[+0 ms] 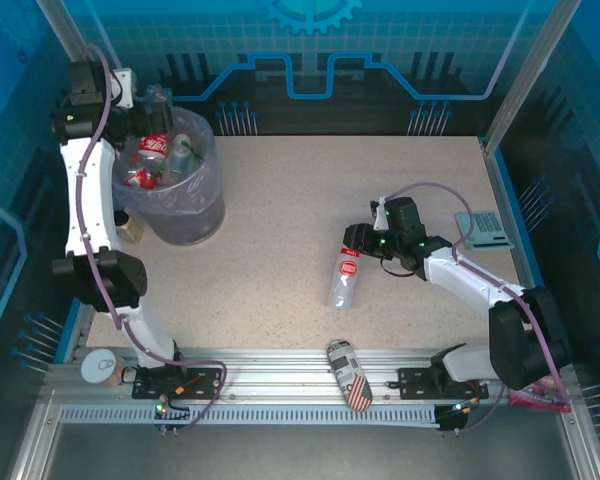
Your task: Put the plastic bottles in the bin
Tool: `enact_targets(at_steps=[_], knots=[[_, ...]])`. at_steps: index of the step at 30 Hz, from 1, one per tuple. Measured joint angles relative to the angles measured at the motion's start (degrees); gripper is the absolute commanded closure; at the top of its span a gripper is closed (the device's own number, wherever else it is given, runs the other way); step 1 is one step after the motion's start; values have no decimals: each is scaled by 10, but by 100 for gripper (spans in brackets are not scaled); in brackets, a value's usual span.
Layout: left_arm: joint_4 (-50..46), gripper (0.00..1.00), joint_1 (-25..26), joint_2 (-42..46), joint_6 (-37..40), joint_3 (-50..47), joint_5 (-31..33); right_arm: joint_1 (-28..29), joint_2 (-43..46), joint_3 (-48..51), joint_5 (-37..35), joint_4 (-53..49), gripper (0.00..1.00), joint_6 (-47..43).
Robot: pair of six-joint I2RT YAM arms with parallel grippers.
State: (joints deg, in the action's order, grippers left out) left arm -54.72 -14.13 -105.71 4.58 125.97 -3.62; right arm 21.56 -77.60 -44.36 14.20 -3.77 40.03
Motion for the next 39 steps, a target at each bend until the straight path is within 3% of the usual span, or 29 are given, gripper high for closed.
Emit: enact_targets(at_steps=[6,10,14,16,24,34,39], knots=[[16,10,0,-28,-6,-40,13,0,5,2,-1,0,58,0],[26,22,1,-46,-15,-55,15,0,16,5,-2,0,58,0],[28,41,1,-47,-15,-59,18,0,19,5,-2,0,58,0],[28,44,1,-47,-14,-59,21,0,19,6,-2,0,58,0],[16,44,2,-38,-12,-57,30,-2,19,11,-2,0,58,0],[-81,43,2,-5,-12,16,41,-3,-7,12,14,26,58,2],[-111,39,2,-3,-10,-6,41,-3,-23,12,22,30,58,2]])
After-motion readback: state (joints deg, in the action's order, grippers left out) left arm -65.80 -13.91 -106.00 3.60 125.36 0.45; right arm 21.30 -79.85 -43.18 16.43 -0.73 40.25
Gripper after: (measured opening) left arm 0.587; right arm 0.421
